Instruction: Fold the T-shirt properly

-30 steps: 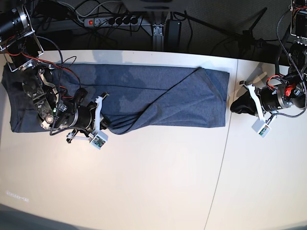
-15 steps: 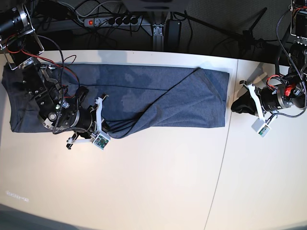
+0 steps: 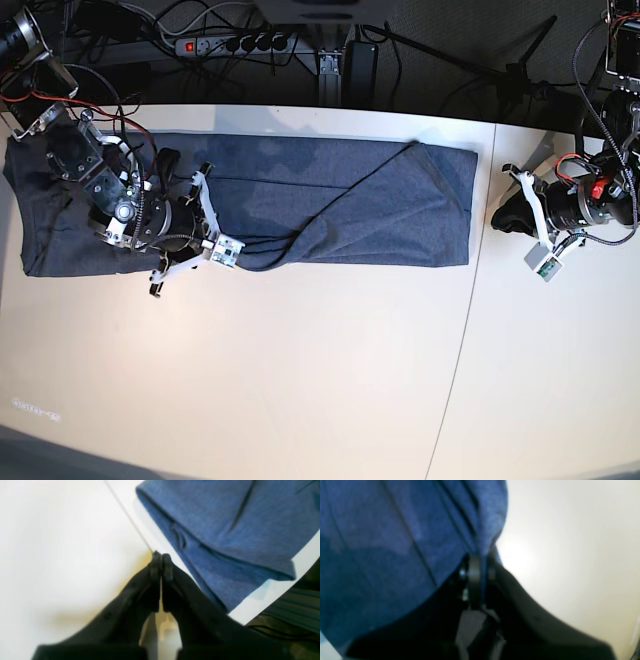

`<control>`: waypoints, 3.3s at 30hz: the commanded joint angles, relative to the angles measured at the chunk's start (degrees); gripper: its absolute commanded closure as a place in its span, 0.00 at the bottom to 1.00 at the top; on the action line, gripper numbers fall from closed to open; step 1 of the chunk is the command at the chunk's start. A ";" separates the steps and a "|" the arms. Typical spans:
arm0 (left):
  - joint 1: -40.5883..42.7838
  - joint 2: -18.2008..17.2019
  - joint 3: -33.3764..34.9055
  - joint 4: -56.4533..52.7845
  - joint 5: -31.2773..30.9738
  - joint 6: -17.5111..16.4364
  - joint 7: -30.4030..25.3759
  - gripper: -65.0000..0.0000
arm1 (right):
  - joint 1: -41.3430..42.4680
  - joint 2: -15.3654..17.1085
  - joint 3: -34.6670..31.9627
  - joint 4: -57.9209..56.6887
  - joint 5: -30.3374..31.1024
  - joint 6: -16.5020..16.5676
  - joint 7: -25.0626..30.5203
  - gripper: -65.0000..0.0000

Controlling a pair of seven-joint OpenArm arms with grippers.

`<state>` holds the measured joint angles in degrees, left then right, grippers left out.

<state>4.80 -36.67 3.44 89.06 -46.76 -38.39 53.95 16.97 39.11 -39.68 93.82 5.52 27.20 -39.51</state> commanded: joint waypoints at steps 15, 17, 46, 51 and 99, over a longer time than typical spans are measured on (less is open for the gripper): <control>-0.81 -0.98 -0.57 0.63 -0.79 -1.61 -1.05 0.98 | -6.21 2.12 -0.20 3.08 -2.49 0.63 0.70 1.00; -0.79 -0.98 -0.57 0.63 -0.79 -1.61 -1.07 0.98 | -6.21 2.12 -0.20 3.08 -1.09 0.63 0.70 0.93; -0.81 -0.98 -0.57 0.63 -1.86 -1.61 -1.07 0.98 | -6.05 1.99 6.95 10.60 16.22 0.70 -2.89 0.35; -0.79 -0.98 -0.57 0.63 -1.84 -1.61 -1.05 0.98 | -6.08 1.64 7.54 12.92 17.03 0.44 -3.10 0.36; -0.17 4.63 -0.57 0.59 -3.61 -1.61 -6.21 1.00 | -33.66 -8.39 46.49 14.56 18.97 -6.38 -1.86 1.00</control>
<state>5.28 -31.07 3.36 88.84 -49.50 -38.41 48.77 -16.88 29.85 6.55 107.59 23.88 21.06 -42.24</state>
